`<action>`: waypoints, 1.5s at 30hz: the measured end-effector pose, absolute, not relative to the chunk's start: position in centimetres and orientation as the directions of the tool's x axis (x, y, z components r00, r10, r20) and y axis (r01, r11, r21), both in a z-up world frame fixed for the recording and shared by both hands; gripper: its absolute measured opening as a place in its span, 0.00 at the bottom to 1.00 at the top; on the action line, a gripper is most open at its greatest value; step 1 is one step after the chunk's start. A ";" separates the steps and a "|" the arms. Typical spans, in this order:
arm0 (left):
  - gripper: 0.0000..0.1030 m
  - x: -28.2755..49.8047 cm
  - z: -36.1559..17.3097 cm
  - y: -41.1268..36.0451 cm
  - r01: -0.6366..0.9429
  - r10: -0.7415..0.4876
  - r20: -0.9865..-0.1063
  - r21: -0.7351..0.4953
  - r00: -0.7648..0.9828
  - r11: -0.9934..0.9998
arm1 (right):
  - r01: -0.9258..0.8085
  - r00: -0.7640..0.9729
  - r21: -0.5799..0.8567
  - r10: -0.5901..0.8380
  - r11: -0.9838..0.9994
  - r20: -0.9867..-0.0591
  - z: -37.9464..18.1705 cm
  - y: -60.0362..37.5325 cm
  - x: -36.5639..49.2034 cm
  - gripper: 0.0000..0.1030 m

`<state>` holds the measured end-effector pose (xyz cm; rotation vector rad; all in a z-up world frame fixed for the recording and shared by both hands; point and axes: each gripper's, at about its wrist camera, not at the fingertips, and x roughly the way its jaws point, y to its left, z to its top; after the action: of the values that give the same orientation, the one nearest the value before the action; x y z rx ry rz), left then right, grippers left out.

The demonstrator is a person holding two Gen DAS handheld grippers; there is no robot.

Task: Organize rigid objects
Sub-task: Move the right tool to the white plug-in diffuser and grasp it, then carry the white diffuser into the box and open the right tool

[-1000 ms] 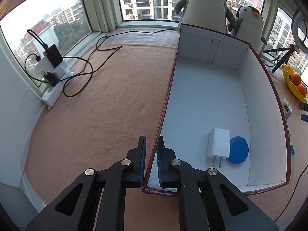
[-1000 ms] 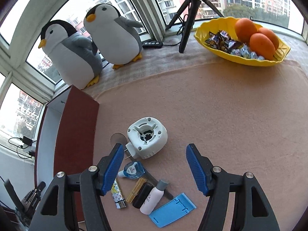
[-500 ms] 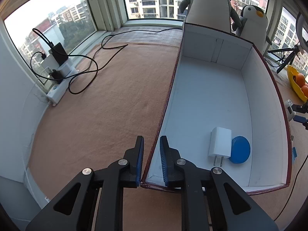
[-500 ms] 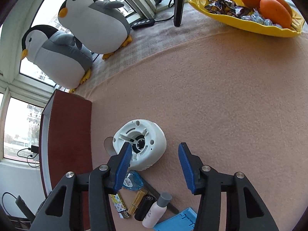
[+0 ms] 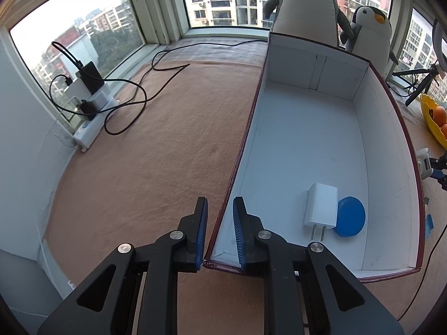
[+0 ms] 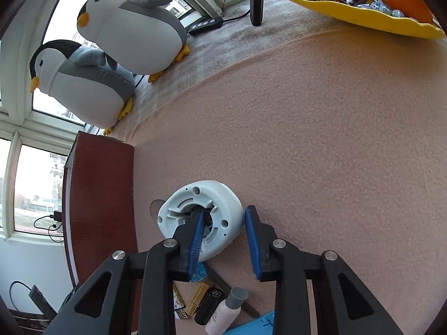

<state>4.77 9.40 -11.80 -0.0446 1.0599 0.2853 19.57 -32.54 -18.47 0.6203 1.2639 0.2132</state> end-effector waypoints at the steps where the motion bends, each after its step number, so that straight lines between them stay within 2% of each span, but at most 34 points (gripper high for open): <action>1: 0.17 4.8 -11.8 9.4 -0.253 0.210 -0.865 0.100 0.456 0.962 | 0.185 0.314 0.549 0.480 0.815 -0.819 -18.4 -32.7 19.4 0.25; 13: 0.17 5.0 -11.9 9.6 -0.248 0.197 -0.864 0.087 0.463 0.965 | 0.145 0.418 0.530 0.434 0.836 -0.798 -14.3 -32.9 17.3 0.25; 28: 0.17 4.9 -12.2 10.1 -0.220 0.135 -0.862 0.028 0.489 0.975 | -0.133 0.487 0.433 0.440 0.891 -0.754 -5.2 -24.4 14.6 0.25; 41: 0.16 5.2 -12.7 10.8 -0.181 0.074 -0.857 -0.023 0.510 0.983 | -0.316 0.471 0.294 0.418 0.902 -0.777 -3.0 -14.8 12.2 0.25; 45: 0.10 5.3 -12.8 11.1 -0.170 0.058 -0.855 -0.035 0.515 0.985 | -0.352 0.452 0.265 0.411 0.898 -0.792 -3.5 -12.1 11.7 0.25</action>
<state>5.29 11.09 -12.81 -0.1199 1.0211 0.1376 11.74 -12.13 -3.51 0.0654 0.9962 0.4717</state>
